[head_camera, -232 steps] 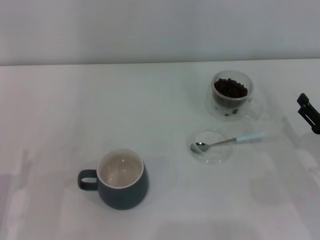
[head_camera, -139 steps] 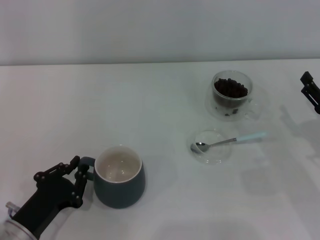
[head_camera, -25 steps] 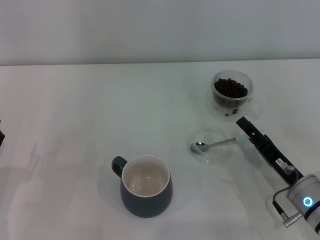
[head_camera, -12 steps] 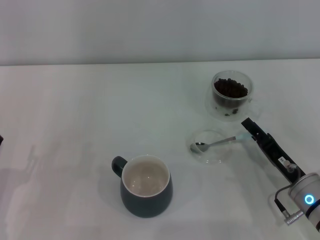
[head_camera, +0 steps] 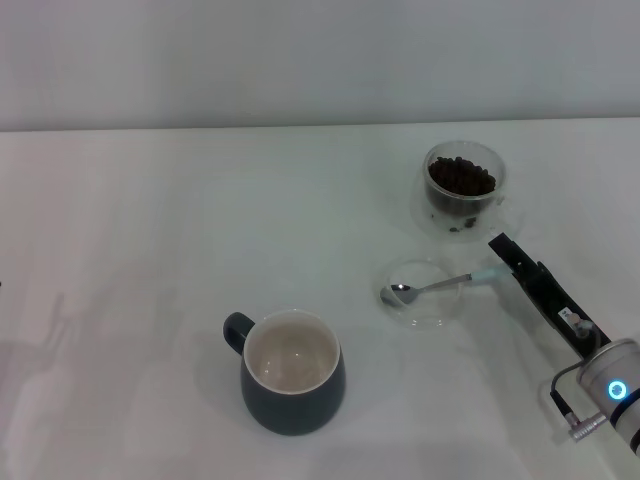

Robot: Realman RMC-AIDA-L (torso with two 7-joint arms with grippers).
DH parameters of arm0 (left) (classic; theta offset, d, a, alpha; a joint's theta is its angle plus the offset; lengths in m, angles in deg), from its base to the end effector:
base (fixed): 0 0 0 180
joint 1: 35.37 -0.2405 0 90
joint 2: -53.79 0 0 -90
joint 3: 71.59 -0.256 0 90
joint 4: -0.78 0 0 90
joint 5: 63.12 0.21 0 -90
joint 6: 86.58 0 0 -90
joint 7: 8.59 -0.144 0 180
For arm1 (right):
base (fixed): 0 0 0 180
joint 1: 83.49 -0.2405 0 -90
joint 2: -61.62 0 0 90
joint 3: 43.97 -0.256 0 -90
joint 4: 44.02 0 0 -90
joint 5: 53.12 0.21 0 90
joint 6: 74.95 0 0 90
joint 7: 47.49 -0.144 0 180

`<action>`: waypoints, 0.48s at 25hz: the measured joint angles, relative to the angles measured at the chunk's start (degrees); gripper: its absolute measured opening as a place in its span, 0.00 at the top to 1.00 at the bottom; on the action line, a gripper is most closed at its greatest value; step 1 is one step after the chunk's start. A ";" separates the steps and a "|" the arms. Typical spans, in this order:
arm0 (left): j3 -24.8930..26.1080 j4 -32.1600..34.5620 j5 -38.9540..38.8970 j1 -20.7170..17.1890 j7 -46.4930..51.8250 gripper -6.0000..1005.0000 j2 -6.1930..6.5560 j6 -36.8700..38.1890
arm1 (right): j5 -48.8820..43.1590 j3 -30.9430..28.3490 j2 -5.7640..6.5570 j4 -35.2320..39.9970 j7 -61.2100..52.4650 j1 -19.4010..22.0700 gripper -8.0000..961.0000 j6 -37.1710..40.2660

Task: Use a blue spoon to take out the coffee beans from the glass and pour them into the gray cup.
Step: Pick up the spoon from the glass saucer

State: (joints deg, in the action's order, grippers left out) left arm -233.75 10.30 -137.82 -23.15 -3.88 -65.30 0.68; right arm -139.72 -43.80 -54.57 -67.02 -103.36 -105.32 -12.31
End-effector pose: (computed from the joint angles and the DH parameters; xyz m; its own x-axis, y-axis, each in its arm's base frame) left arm -0.3503 0.2340 -0.0087 0.7137 -0.1609 0.6817 0.6743 -0.1052 -0.7309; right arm 0.3386 0.2728 -0.0769 -0.2102 -0.3117 -0.9266 -0.9775 0.0527 0.2040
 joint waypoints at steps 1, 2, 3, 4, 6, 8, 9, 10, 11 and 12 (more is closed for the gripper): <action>0.00 -0.09 0.00 0.00 0.25 0.20 0.00 0.01 | -0.01 -0.04 0.00 -0.01 0.00 -0.04 0.43 -0.02; 0.00 -0.14 0.00 0.00 0.47 0.20 0.00 0.01 | -0.02 -0.06 0.00 -0.02 0.00 -0.08 0.43 -0.07; 0.00 -0.27 0.00 0.00 0.69 0.20 0.00 0.01 | -0.03 -0.08 0.00 -0.02 0.00 -0.11 0.43 -0.21; 0.00 -0.49 -0.01 0.00 1.01 0.20 0.00 0.01 | -0.04 -0.08 0.00 -0.04 0.00 -0.12 0.43 -0.34; 0.00 -0.78 -0.20 0.00 1.30 0.20 0.00 0.02 | -0.06 -0.02 0.04 -0.11 -0.05 -0.13 0.43 -0.43; 0.00 -0.82 -0.53 -0.03 1.35 0.20 0.00 0.07 | -0.11 0.18 0.08 -0.18 -0.18 -0.14 0.43 -0.43; 0.00 -0.82 -0.60 -0.04 1.35 0.20 0.00 0.10 | -0.13 0.28 0.11 -0.19 -0.28 -0.14 0.47 -0.43; 0.00 -0.82 -0.64 -0.07 1.36 0.20 0.00 0.14 | -0.14 0.33 0.14 -0.21 -0.34 -0.14 0.51 -0.43; 0.00 -0.82 -0.64 -0.07 1.36 0.20 0.00 0.15 | -0.15 0.36 0.19 -0.21 -0.39 -0.13 0.55 -0.43; 0.00 -0.82 -0.65 -0.09 1.36 0.20 -0.01 0.16 | -0.16 0.39 0.21 -0.21 -0.42 -0.12 0.58 -0.43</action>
State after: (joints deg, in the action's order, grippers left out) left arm -233.75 9.48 -138.47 -23.24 -2.52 -65.31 0.85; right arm -139.89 -43.41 -54.36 -67.23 -103.78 -105.44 -12.73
